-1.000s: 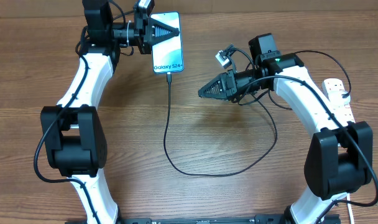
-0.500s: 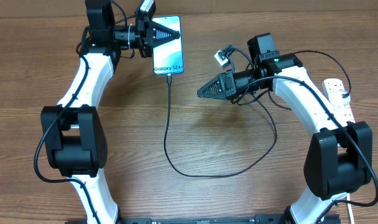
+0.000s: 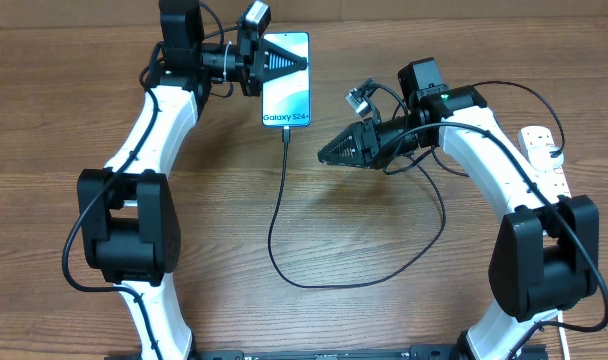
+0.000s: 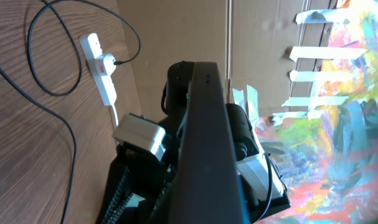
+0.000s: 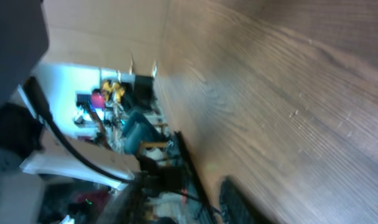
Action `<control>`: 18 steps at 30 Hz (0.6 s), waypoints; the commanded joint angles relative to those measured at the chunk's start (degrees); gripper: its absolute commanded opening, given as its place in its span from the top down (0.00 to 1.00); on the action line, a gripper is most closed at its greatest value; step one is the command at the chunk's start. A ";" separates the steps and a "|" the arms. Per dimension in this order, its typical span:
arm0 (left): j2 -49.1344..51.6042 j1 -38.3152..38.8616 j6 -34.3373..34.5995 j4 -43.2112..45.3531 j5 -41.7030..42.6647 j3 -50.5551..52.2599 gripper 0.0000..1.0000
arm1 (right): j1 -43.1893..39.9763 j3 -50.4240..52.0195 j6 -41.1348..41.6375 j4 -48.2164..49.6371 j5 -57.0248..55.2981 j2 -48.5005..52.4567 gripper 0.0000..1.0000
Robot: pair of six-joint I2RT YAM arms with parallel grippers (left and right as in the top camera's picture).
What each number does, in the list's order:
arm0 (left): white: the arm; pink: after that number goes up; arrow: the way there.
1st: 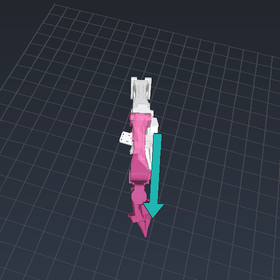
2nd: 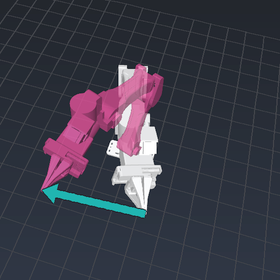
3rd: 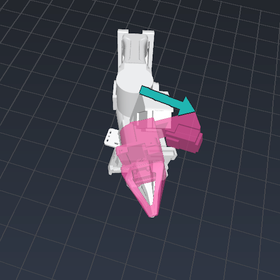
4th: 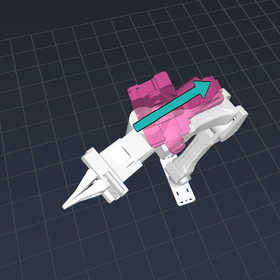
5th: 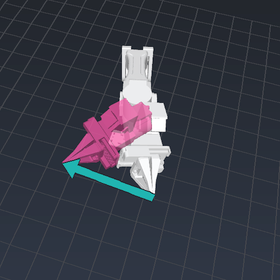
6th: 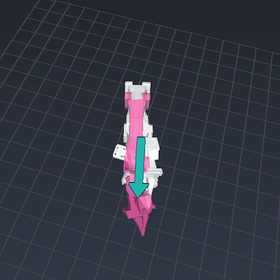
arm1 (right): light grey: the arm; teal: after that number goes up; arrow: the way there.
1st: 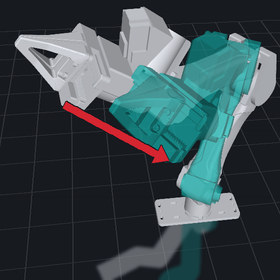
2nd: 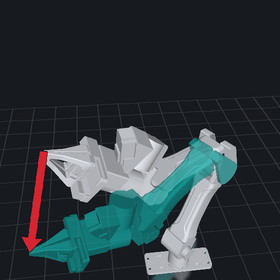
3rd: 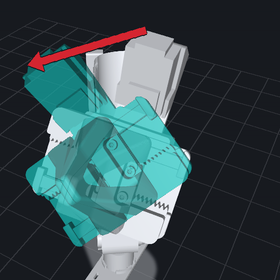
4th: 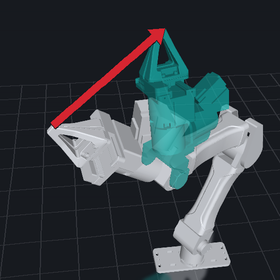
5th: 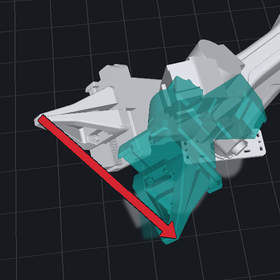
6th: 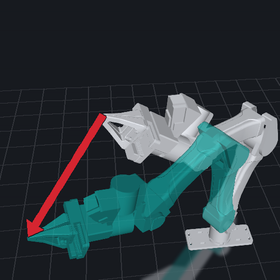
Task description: Plug charger to phone and switch on socket
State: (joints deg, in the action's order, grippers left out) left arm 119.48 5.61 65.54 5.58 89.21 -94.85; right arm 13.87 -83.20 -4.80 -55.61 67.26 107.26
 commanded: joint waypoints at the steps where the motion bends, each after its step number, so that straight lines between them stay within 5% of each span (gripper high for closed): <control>1: -1.07 0.46 -1.25 0.17 1.33 -0.46 0.96 | 0.00 -0.76 -1.07 1.81 0.63 -0.81 0.47; 12: -1.07 0.42 3.89 0.17 1.33 -0.46 0.96 | 0.37 -0.76 -0.52 8.48 12.55 -0.81 0.50; 18: -1.07 0.42 4.92 0.17 0.20 -0.46 0.96 | 3.06 -0.76 7.21 14.01 12.55 -0.81 0.51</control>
State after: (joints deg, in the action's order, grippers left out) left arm 119.48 5.82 68.69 5.54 89.12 -94.85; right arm 15.09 -83.20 -2.50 -43.94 77.82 107.26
